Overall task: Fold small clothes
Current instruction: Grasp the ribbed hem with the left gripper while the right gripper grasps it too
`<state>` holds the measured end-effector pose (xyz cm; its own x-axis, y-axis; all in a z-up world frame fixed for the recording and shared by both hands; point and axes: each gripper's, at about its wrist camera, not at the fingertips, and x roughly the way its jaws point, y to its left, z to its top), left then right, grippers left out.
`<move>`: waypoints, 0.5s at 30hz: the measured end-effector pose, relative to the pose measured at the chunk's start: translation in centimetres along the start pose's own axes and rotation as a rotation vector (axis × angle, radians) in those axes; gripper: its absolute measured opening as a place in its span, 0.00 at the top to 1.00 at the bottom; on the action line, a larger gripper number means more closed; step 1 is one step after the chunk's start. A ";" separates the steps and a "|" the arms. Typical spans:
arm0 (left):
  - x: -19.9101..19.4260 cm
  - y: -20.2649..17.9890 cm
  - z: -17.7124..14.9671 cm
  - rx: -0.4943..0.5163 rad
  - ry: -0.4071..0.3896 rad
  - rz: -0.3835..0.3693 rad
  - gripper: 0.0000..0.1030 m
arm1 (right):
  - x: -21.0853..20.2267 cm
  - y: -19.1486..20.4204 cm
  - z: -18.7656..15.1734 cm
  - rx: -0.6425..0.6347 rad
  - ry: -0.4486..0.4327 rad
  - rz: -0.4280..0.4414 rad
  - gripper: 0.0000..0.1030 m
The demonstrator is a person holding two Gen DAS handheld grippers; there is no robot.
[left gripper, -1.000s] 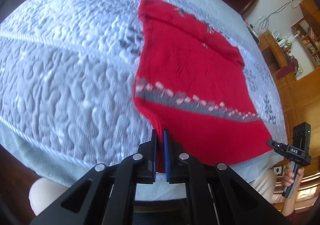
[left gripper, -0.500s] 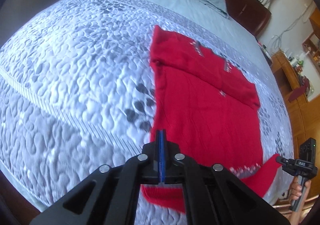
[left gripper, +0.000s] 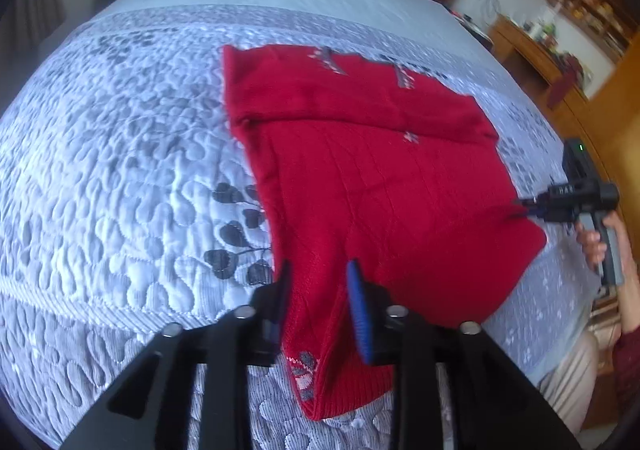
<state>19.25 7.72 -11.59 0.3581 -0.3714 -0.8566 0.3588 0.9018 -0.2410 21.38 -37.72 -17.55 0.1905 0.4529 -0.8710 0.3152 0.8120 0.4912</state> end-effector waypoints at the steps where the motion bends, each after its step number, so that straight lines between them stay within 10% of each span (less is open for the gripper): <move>1: 0.0 -0.3 -0.2 0.023 0.002 -0.008 0.65 | -0.2 -0.1 -0.2 -0.004 -0.005 0.001 0.75; 4: 0.3 -1.7 -0.6 0.111 0.027 -0.047 0.65 | -1.7 0.2 -1.1 -0.056 -0.048 -0.060 0.60; 15: 3.3 -3.8 -1.7 0.231 0.156 0.010 0.73 | -4.6 1.2 -3.0 -0.137 -0.110 -0.080 0.59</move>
<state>17.57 3.49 -14.31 0.2323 -0.3083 -0.9225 0.5492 0.8243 -0.1372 18.06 -37.68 -12.94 0.2726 0.3485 -0.8968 0.2048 0.8897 0.4080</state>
